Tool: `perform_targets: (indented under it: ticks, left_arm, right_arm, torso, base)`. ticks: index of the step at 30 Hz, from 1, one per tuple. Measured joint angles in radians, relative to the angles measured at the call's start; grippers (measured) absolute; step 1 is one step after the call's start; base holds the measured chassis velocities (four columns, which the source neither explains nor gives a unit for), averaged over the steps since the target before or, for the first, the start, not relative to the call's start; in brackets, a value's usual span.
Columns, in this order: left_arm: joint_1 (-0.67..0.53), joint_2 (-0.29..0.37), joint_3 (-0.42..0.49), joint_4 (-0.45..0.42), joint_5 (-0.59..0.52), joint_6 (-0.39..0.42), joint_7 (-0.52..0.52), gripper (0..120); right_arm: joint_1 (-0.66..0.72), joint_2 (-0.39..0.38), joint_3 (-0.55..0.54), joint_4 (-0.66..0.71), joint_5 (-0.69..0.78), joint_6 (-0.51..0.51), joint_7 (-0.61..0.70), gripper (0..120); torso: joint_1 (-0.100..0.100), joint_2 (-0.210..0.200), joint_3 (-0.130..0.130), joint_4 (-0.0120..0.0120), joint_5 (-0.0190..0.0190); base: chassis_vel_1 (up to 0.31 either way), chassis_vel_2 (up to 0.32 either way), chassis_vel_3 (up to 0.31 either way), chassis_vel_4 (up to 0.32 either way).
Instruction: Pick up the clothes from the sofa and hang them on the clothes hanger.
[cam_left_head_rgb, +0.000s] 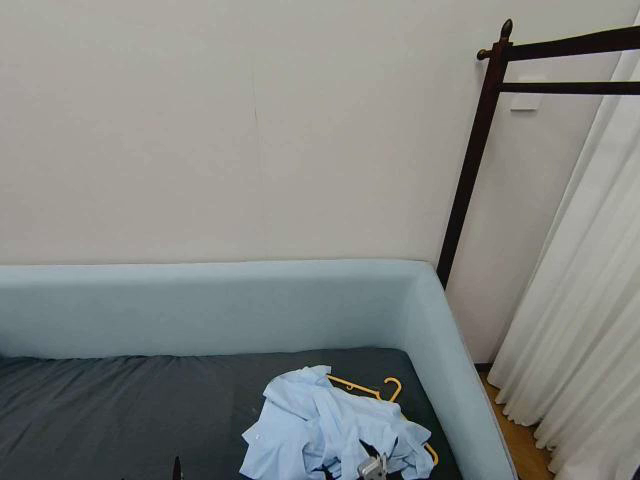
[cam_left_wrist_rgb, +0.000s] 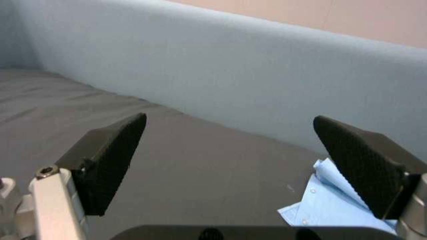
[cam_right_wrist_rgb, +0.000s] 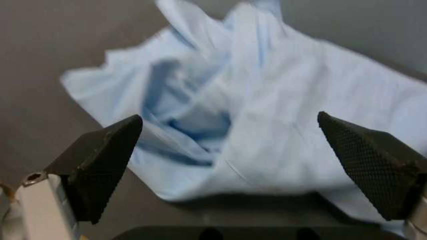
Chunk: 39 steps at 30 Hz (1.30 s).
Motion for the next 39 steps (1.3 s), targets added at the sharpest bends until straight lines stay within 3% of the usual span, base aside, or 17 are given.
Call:
perform_targets:
  ticks: [2,8,11,18,22,25,39]
  left_arm:
    - [-0.003,-0.005,0.004,0.000,0.004,0.001,0.000,99]
    - [0.003,0.002,0.004,-0.004,0.007,0.002,0.004,99]
    - [0.013,0.020,-0.001,-0.010,0.008,0.002,0.017,99]
    - [0.028,0.066,-0.009,-0.010,0.020,-0.003,0.061,99]
    - [0.032,0.094,-0.011,0.001,0.035,-0.011,0.099,99]
    - [0.033,0.114,-0.011,0.011,0.058,-0.020,0.125,97]
    - [0.030,0.109,-0.007,0.030,0.068,-0.033,0.109,97]
  right_arm:
    - [0.028,0.024,-0.021,-0.026,0.022,-0.049,0.077,100]
    - [0.103,0.038,-0.074,-0.054,0.141,-0.142,0.118,99]
    - [0.122,0.036,-0.096,-0.076,0.180,-0.166,0.114,88]
    - [0.146,0.057,-0.101,-0.120,0.189,-0.171,0.103,77]
    - [0.158,0.069,-0.100,-0.140,0.191,-0.171,0.104,66]
    - [0.162,0.071,-0.100,-0.152,0.200,-0.171,0.104,51]
    - [0.175,0.091,-0.098,-0.181,0.227,-0.180,0.129,2]
  torso:
    - [0.000,0.000,0.000,0.0001,-0.0001]
    - [0.000,0.000,0.000,0.0003,0.0000]
    - [0.000,0.000,0.000,0.0002,-0.0001]
    - [0.000,0.000,0.000,0.0002,0.0000]
    - [0.000,0.000,0.000,0.0003,0.0000]
    - [0.000,0.000,0.000,0.0002,-0.0001]
    - [0.000,0.000,0.000,0.0002,0.0001]
  base:
    - [0.000,0.000,0.000,0.000]
    - [0.000,0.000,0.000,0.000]
    - [0.000,0.000,0.000,0.000]
    - [0.000,0.000,0.000,0.000]
    - [0.000,0.000,0.000,0.000]
    - [0.000,0.000,0.000,0.000]
    - [0.000,0.000,0.000,0.000]
